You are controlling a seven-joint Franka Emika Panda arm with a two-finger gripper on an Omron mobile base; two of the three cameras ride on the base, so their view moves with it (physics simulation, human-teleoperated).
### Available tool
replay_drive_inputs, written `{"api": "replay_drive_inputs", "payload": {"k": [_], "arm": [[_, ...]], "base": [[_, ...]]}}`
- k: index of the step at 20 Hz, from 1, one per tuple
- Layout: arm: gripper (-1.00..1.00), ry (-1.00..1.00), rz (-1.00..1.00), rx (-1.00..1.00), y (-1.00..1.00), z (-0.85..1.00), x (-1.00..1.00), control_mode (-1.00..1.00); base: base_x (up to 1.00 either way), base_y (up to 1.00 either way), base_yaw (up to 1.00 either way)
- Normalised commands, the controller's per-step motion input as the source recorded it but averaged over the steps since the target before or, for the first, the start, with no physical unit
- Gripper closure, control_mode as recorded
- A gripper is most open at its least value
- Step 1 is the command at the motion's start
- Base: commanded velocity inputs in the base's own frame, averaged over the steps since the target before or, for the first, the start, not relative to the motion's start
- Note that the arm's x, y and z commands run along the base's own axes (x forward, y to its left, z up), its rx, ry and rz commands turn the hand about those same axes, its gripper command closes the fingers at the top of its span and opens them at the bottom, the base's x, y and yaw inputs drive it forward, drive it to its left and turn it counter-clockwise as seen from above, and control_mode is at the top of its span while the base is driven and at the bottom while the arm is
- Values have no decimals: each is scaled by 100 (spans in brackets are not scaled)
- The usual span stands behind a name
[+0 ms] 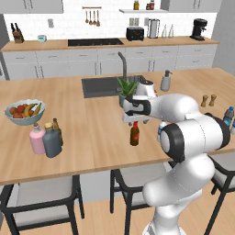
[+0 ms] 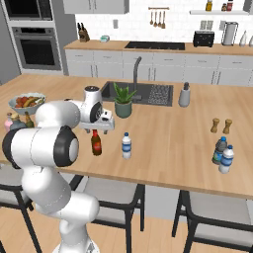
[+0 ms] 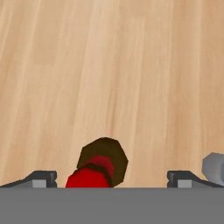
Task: Move the plastic bottles in the middle to the plastics group, and the glass bottles in the middle to the glass group.
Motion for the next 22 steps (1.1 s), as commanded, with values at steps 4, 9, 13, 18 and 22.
{"api": "replay_drive_inputs", "payload": {"k": [4,9,13,18,22], "arm": [[-100,0,0,0,1,0,2,-100],[-100,0,0,0,3,-1,1,-100],[-100,0,0,0,5,-4,3,-100],[-100,0,0,0,4,-3,2,-100],[-100,0,0,0,2,-1,8,-100]], "base": [[0,0,0],[0,0,0],[0,0,0],[0,0,0],[0,0,0]]}}
